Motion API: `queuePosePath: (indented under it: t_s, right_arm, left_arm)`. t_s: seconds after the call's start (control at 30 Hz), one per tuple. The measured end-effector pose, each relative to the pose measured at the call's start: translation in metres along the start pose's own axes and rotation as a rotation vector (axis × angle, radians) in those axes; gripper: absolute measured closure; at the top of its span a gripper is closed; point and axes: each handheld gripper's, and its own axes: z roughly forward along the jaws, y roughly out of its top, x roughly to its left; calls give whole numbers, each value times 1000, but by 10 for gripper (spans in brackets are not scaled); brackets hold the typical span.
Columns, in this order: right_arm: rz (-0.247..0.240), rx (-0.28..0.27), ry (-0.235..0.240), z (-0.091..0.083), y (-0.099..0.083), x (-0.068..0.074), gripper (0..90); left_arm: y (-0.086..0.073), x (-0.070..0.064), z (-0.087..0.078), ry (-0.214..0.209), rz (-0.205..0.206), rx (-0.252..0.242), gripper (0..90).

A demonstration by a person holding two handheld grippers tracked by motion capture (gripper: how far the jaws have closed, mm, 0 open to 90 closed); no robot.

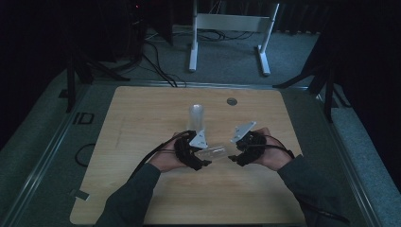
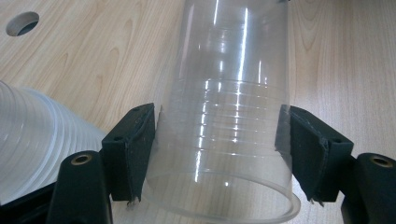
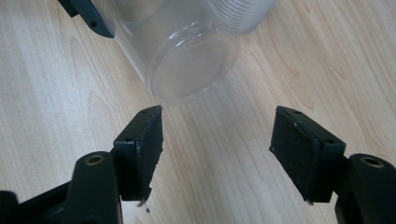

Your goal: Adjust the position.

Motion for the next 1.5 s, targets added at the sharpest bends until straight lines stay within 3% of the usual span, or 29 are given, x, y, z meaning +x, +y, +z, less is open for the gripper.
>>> queuePosePath:
  t_s: [0.33, 1.0, 1.23, 1.5]
  right_arm:
    - [-25, 9, 35, 3, 3, 4, 337]
    - [-110, 10, 99, 8, 12, 14, 334]
    - [-126, 10, 108, 10, 13, 14, 335]
    - [-145, 20, 131, 13, 17, 15, 335]
  left_arm:
    - [-1, -4, 5, 3, 33, 30, 298]
    - [-1, -9, 9, -13, 83, 33, 300]
    - [0, -8, 6, -20, 85, 14, 301]
    - [0, -11, 6, -24, 117, 20, 301]
